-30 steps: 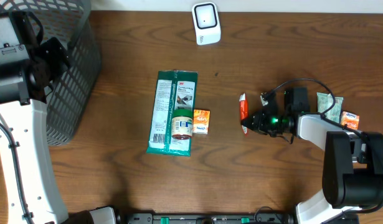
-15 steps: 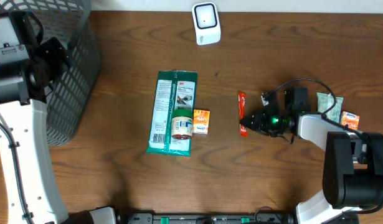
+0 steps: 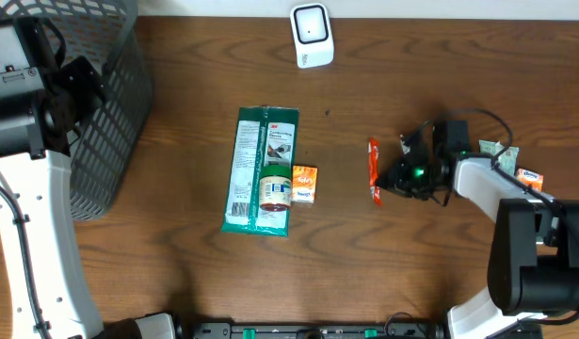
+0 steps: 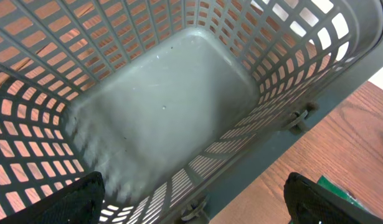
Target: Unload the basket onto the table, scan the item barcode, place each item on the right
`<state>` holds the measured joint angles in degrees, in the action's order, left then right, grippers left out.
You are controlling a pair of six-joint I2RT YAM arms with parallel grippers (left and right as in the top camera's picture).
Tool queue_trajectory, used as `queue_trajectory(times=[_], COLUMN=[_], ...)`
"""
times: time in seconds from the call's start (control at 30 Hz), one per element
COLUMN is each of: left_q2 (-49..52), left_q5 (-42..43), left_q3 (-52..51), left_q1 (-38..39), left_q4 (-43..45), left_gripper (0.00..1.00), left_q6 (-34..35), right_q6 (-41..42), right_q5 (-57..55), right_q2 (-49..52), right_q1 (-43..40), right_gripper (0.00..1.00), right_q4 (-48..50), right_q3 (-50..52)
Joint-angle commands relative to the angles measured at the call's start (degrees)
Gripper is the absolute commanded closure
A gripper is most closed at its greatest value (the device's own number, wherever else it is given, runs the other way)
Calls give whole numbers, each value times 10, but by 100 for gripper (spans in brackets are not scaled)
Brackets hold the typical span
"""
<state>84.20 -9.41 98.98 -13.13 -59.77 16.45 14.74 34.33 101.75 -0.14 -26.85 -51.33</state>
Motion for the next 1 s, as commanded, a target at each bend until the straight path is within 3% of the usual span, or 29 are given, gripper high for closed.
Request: queue_trajectory(times=[0.0,0.27,0.4,0.53,0.7,0.87,0.97], left_q2=[-1,-1,-1,-1,-1,-1,-1], left_q5=[-7,-7,-7,-7,-7,-7,-7], left_q3=[3,3,3,3,3,3,3], left_q1=[-3,-3,-3,-3,-3,-3,-3], left_q4=[0,0,0,0,0,0,0], left_gripper=[8,8,7,8,8,8,8], left_q6=[-5,-5,-5,-5,-5,-5,-5], right_q6=[-45,-55,-97,-97,-81,-30,-19], right_q5=[-77,-203,-154,-187,-309,-507,-556], right_q2=[5,6,1,-2,-2,9,22], right_q1=[-2,-2,9,40,118,206,233], right_gripper=[99,99,83,77,76,76,75], right_q4=[-50,-100,-113,-155,-166,-157,-133], right_q3=[-52,-69,-90,-141,-172,-153,-141])
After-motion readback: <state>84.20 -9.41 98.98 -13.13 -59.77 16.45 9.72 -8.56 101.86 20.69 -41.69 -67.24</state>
